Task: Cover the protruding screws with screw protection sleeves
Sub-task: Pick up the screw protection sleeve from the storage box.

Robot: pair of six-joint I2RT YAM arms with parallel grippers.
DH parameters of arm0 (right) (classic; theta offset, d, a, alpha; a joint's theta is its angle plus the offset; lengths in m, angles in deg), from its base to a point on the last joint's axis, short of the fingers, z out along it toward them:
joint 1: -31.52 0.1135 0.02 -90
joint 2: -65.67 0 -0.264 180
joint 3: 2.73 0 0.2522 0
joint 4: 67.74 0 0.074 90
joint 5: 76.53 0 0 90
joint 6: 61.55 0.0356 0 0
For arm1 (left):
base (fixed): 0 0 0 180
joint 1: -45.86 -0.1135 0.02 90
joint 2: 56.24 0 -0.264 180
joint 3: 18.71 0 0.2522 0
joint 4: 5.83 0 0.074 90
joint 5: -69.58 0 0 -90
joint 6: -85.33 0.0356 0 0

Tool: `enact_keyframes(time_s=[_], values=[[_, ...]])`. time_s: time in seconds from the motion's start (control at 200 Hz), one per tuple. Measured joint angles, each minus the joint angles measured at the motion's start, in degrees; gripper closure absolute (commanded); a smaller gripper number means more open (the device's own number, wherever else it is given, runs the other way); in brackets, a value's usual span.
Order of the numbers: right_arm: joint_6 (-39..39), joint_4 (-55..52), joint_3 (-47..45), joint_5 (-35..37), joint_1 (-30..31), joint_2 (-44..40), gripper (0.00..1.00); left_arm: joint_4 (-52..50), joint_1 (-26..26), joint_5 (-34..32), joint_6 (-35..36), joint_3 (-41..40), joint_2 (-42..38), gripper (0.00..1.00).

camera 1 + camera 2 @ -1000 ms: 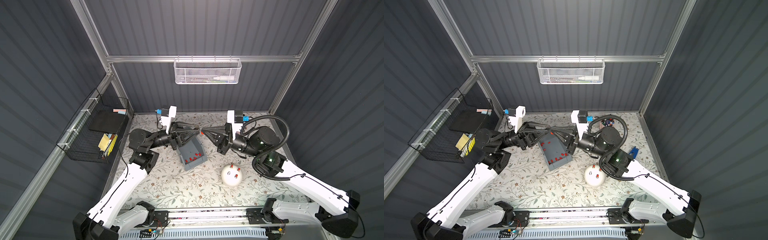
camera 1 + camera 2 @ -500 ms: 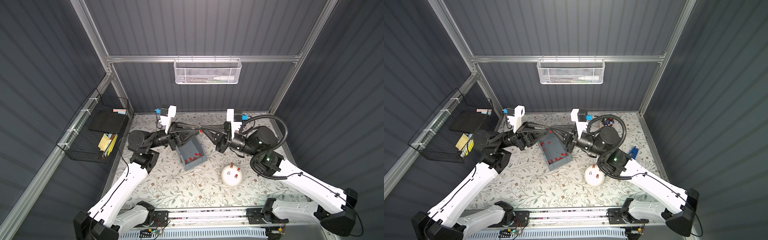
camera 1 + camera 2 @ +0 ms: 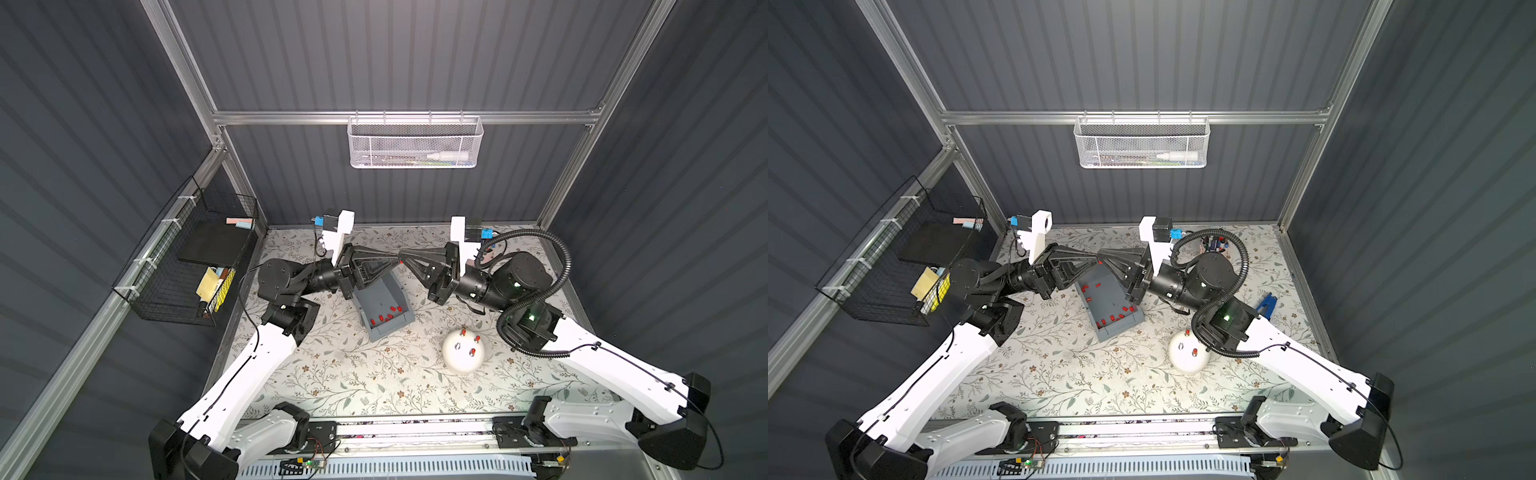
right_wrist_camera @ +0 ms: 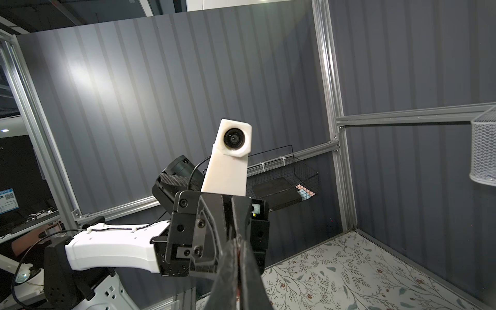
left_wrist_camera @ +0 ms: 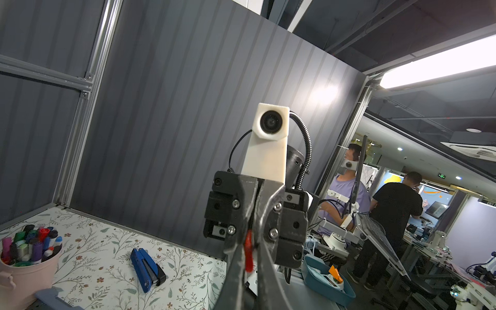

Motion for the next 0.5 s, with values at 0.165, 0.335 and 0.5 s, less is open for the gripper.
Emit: enact_keyframes(time_s=[0.165, 0.335, 0.5], values=[[0.17, 0.00, 0.00, 0.20, 0.02, 0.00, 1.00, -0.02, 0.00, 0.00, 0.00, 0.00, 0.00, 0.87], [0.63, 0.81, 0.00, 0.63, 0.00, 0.04, 1.00, 0.09, 0.09, -0.39, 0.02, 0.00, 0.09, 0.98], [1.29, 1.16, 0.00, 1.81, 0.11, 0.22, 1.00, 0.22, 0.09, -1.14, 0.00, 0.00, 0.20, 1.00]])
